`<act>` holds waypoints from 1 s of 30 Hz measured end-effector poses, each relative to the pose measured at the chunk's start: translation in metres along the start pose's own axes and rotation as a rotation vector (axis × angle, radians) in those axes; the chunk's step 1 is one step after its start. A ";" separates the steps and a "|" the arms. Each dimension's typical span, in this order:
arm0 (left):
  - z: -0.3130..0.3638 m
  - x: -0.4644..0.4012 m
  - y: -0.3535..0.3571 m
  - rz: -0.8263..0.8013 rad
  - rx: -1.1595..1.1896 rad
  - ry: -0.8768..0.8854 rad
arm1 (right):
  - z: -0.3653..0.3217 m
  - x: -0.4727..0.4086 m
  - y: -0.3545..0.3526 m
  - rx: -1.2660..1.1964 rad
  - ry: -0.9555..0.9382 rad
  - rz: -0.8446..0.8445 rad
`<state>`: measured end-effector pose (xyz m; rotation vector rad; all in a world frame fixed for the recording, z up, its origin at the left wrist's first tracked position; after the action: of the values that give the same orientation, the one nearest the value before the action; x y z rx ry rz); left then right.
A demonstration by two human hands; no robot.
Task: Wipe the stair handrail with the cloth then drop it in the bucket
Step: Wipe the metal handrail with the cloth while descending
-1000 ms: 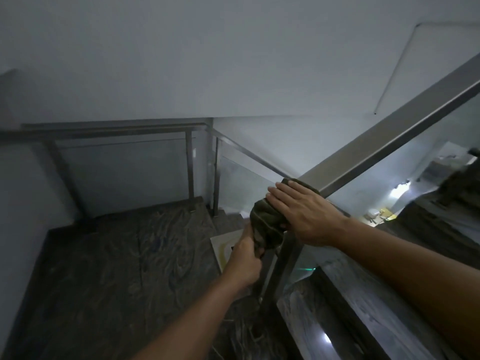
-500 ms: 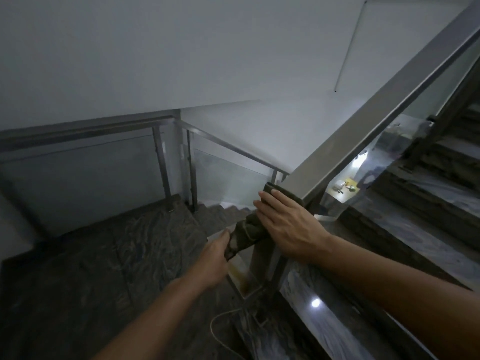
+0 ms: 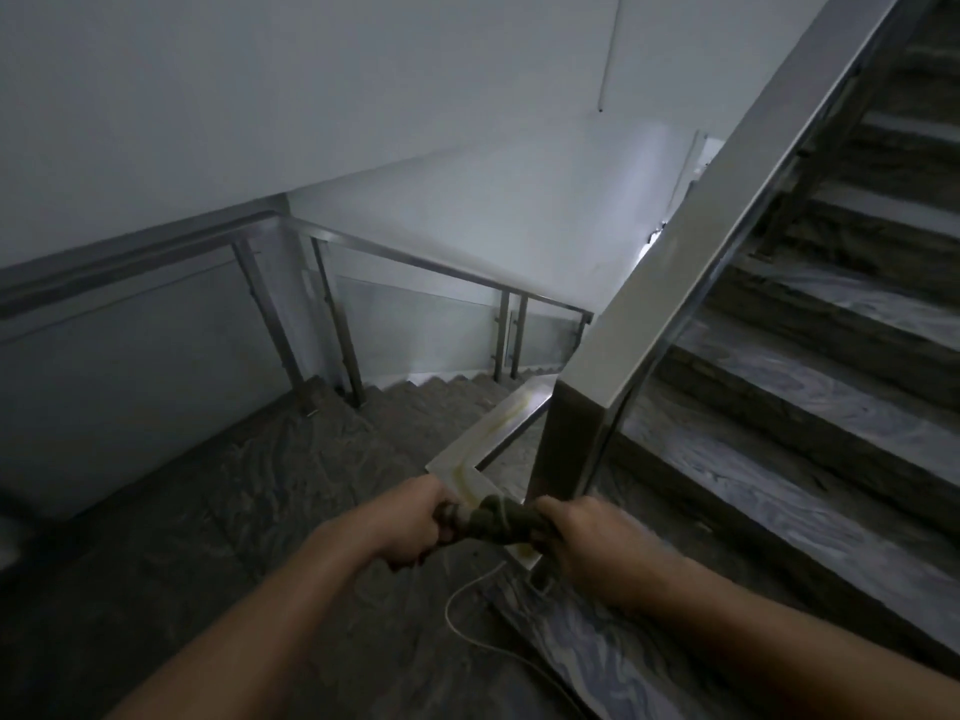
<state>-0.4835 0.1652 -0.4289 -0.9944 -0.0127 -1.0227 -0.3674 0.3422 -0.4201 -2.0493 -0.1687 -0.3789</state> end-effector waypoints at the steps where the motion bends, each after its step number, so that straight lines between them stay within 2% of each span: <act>1: 0.000 -0.002 -0.005 -0.010 -0.010 0.013 | 0.000 0.002 0.001 -0.063 0.036 0.001; 6: -0.003 -0.017 -0.026 -0.023 -0.089 0.114 | -0.003 0.007 0.002 -0.253 0.211 0.074; 15: -0.006 -0.037 -0.041 -0.108 -0.216 0.398 | -0.007 0.021 0.016 -0.252 0.437 0.201; 21: 0.021 -0.063 -0.054 -0.166 -0.293 0.552 | -0.003 0.023 0.013 -0.217 0.511 0.315; 22: 0.028 -0.065 -0.061 -0.159 -0.315 0.585 | -0.004 0.024 0.007 -0.161 0.508 0.373; 24: 0.042 -0.066 -0.081 -0.094 -0.333 0.669 | -0.012 0.030 -0.011 0.002 0.451 0.595; 27: 0.060 -0.065 -0.111 0.102 -0.253 0.859 | -0.025 0.039 -0.038 0.139 0.285 0.997; 30: 0.068 -0.072 -0.129 0.264 -0.225 1.068 | -0.024 0.036 -0.047 0.254 0.215 1.231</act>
<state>-0.5873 0.2445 -0.3323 -0.5219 1.1005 -1.2114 -0.3510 0.3426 -0.3576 -1.4976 1.0727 0.1980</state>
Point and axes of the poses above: each hand's wrist, its own x-axis away from the middle knuckle, its own y-axis out of the palm, z = x × y, the point moved 2 cm from there along -x, towards the middle knuckle, and after that the axes turned 6 degrees about y, right-handed, at the moved point
